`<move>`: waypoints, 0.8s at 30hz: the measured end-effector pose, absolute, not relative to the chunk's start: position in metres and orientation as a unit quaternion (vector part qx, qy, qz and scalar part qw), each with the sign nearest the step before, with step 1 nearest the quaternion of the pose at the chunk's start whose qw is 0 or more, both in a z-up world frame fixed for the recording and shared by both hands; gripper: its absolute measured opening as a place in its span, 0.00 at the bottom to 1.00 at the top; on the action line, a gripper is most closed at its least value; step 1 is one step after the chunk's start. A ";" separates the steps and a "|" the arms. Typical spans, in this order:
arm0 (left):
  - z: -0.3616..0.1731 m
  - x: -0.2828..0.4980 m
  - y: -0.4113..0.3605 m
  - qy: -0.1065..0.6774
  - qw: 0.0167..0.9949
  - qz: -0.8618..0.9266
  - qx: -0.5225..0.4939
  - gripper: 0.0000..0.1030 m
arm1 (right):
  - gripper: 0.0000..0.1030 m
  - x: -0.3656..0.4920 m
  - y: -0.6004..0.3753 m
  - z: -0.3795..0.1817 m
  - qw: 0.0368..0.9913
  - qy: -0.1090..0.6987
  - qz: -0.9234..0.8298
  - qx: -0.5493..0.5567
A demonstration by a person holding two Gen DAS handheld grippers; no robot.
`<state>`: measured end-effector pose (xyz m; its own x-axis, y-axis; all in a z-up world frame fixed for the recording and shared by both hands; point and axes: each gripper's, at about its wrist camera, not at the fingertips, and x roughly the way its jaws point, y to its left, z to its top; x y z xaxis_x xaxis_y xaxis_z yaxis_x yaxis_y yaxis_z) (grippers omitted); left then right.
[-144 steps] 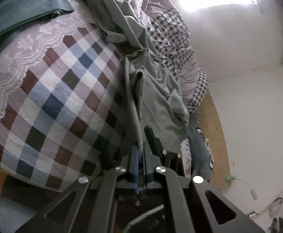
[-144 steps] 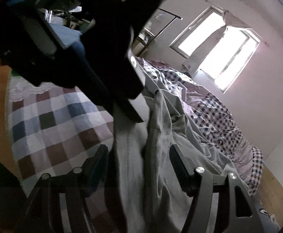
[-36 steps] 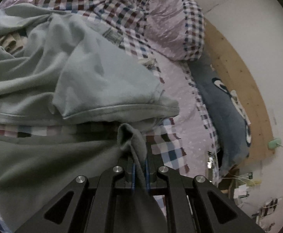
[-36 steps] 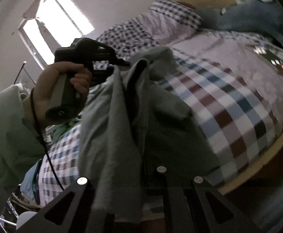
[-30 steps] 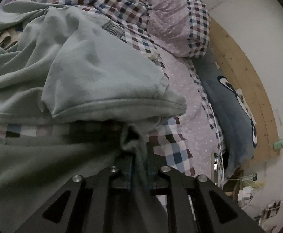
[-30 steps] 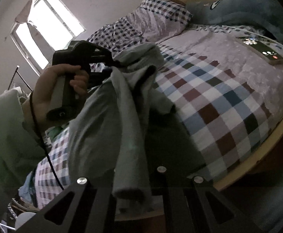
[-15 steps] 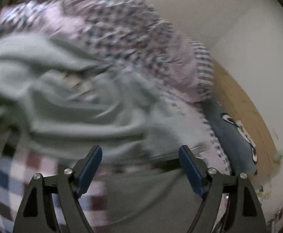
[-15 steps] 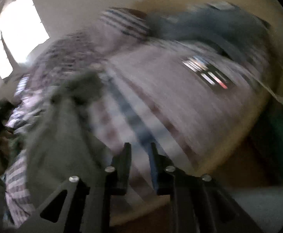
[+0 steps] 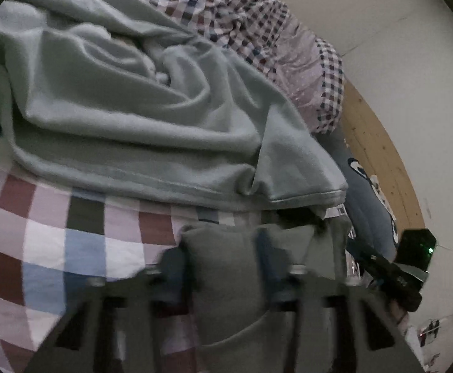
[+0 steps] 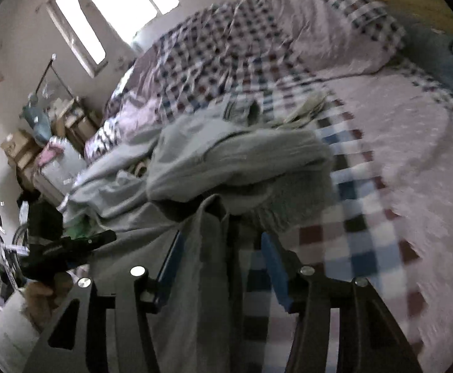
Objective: Fold clothes
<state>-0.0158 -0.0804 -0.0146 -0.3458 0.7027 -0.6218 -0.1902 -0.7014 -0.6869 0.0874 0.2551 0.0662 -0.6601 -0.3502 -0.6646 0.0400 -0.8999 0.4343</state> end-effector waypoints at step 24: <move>0.029 0.019 -0.087 -0.189 0.173 0.891 -0.375 0.58 | 0.16 0.083 0.250 0.097 -0.002 -0.109 -0.931 0.347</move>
<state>0.0194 -0.0873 0.0286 -0.6589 0.4492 -0.6034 -0.1659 -0.8692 -0.4658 0.0828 0.2502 0.0971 -0.7587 -0.0715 -0.6475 -0.0805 -0.9760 0.2021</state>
